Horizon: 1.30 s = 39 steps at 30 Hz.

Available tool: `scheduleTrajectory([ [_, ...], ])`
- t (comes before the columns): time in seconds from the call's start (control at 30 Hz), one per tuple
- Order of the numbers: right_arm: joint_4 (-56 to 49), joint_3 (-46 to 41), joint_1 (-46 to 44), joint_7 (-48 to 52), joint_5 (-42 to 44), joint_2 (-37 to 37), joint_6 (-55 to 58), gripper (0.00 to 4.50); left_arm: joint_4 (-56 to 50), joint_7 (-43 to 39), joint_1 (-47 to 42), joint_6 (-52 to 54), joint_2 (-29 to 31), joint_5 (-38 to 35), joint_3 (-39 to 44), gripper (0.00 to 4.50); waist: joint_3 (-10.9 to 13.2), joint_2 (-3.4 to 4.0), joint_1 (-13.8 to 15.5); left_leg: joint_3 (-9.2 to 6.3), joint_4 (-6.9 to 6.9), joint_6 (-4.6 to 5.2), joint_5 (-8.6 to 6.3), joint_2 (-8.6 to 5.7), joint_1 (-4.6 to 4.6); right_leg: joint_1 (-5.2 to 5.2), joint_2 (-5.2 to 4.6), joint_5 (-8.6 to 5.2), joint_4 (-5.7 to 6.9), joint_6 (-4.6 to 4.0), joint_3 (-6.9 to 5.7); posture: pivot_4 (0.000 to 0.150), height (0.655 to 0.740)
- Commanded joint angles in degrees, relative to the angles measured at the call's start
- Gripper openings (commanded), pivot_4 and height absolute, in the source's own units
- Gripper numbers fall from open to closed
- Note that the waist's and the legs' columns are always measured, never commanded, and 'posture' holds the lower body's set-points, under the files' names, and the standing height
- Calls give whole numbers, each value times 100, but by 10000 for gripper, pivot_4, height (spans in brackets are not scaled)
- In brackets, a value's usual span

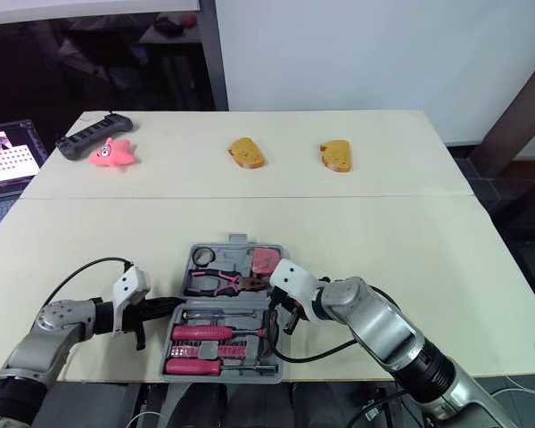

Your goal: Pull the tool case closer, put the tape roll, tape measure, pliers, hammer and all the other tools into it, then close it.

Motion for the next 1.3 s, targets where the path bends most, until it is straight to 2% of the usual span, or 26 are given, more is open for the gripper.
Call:
scheduleTrajectory([
  [0.03,74,78,-120,-43,-18,126,-31,0,5,12,126,95,88,29,3,683,0,0,-1,0,0,0,0,0,0,-1,0,0,0,0,0,1500,7400],
  [0.2,-38,-83,-58,22,-1,-147,-12,0,23,67,137,90,201,-30,231,683,0,0,-5,0,-1,0,0,0,0,-2,1,0,0,-1,0,1500,7400],
  [0.27,-197,-227,37,148,9,-498,-89,0,-11,14,195,52,359,-89,401,683,3,0,7,0,-1,0,0,0,-3,-4,0,0,0,-1,0,1500,7400],
  [0.37,-558,-813,229,463,224,-1038,-393,0,-169,-144,355,-167,674,-281,788,683,15,-6,18,1,-1,0,0,0,-14,-11,-4,-2,-6,1,0,1500,7400],
  [0.47,-735,-1506,358,629,556,-1187,-503,0,-600,-770,652,-296,850,-902,1192,683,35,-10,14,5,-2,0,0,0,-19,-16,-4,-2,-8,0,1,1500,7400],
  [0.53,-730,-1900,441,664,816,-1043,-461,0,-978,-1287,931,-268,820,-1413,1319,683,38,-9,8,9,-3,0,0,0,-17,-15,-4,-3,-8,0,3,1500,7400],
  [0.63,-590,-2215,488,555,1039,-783,-321,0,-1319,-1704,1211,-234,709,-1750,1251,683,42,-9,11,17,-7,-1,-1,1,-15,-15,-6,-3,-11,1,8,1500,7400],
  [0.83,-413,-2547,421,396,1637,-69,203,0,-1178,-1855,1143,-661,355,-1301,574,683,45,-13,17,18,-4,-1,0,0,-15,-14,-5,-4,-12,-2,11,1500,7400],
  [1.0,-343,-2580,302,244,1842,136,441,0,-898,-1838,1015,-956,161,-971,178,683,46,-13,12,18,-4,-1,0,0,-17,-14,-4,-3,-14,-1,12,1500,7400],
  [1.1,-219,-2706,175,68,1921,296,579,8156,-475,-1773,937,-1282,47,-676,-26,0,46,-13,-1,18,-6,-1,-1,0,-14,-15,-3,-3,-14,-1,13,1500,7400],
  [1.3,145,-3128,-227,-137,2254,580,1234,39195,214,-1706,777,-1802,-5,-230,-303,0,42,-3,15,18,-6,-1,-1,0,-13,-13,-4,-2,-14,-1,13,1500,7400],
])
